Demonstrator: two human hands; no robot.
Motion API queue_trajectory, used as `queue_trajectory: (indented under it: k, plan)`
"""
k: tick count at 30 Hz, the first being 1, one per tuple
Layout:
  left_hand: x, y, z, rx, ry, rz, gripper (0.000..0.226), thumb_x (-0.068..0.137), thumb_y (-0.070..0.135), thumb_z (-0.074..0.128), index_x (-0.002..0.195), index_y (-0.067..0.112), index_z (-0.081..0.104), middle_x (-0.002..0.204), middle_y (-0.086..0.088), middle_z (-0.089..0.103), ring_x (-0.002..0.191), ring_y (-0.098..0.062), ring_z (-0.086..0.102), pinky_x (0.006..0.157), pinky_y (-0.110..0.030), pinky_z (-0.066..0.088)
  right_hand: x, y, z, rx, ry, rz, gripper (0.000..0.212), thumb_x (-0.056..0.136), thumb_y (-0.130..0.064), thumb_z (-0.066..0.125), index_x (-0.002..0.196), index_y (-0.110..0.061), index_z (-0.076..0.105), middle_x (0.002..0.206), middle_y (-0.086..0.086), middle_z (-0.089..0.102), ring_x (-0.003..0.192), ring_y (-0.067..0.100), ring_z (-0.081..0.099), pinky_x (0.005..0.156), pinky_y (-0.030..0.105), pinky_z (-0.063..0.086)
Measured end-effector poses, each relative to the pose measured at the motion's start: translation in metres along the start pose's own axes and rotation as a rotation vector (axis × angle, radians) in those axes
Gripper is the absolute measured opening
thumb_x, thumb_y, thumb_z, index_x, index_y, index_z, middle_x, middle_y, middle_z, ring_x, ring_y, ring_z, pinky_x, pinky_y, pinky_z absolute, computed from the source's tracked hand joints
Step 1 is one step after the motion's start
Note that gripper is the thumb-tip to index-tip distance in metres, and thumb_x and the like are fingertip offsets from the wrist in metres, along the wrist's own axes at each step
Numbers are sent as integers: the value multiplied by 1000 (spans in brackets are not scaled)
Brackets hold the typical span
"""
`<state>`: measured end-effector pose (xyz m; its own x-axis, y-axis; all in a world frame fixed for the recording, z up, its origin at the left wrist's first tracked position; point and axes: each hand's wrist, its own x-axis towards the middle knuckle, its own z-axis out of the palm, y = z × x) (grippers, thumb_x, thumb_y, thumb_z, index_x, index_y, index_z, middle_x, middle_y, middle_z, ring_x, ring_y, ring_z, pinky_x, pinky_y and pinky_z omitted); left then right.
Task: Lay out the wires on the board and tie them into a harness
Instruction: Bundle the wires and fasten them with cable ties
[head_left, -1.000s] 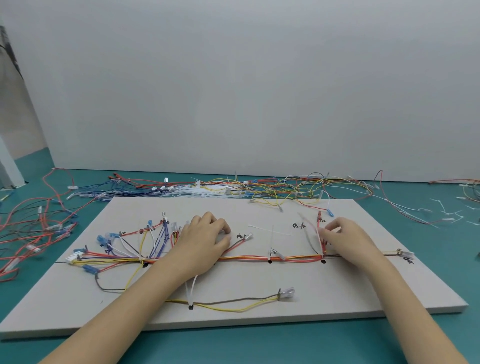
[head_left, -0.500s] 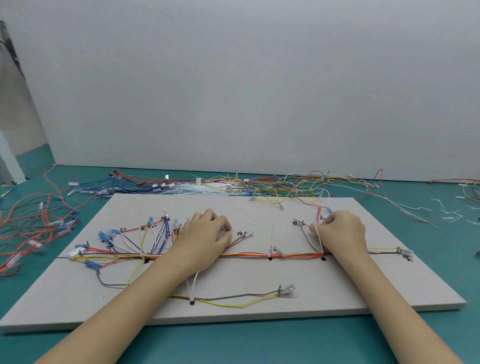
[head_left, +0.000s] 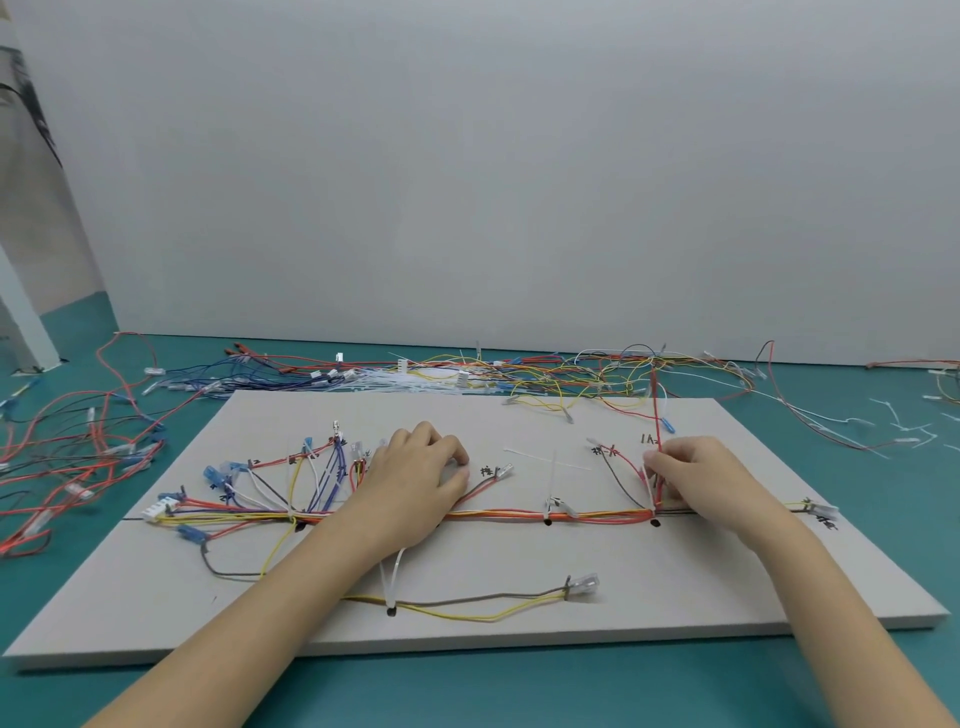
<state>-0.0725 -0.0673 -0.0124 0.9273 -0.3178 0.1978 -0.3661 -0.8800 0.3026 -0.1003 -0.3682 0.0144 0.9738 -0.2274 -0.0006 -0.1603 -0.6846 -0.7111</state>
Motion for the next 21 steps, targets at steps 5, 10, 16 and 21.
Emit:
queue_trajectory:
  k: [5,10,16,21]
  plan:
    - [0,0,1,4,10,-5,25,99,40,40,117,31,54,118,4,45,112,-21,40,92,-35,35,1,-5,12,-326,-26,35,10,91,-17,52,82,-17,54,78,-3,64,80,18,57,64,30,40]
    - [-1,0,1,-2,9,-6,25,98,40,40,117,31,54,118,4,45,112,-20,40,92,-35,34,2,-6,11,-318,8,44,8,83,-12,57,81,-18,54,82,-1,66,84,20,60,65,29,43]
    - [0,1,1,3,13,-1,25,99,41,40,117,32,54,118,4,45,112,-21,40,92,-35,35,-4,2,15,-192,214,-48,12,74,-15,68,73,-24,59,69,-4,62,69,13,57,53,24,33]
    - [0,1,1,-7,10,-4,24,99,40,40,117,32,54,118,4,45,112,-20,39,92,-35,34,-3,4,12,-155,202,-3,10,74,-14,67,73,-19,60,71,-1,65,71,18,60,55,25,37]
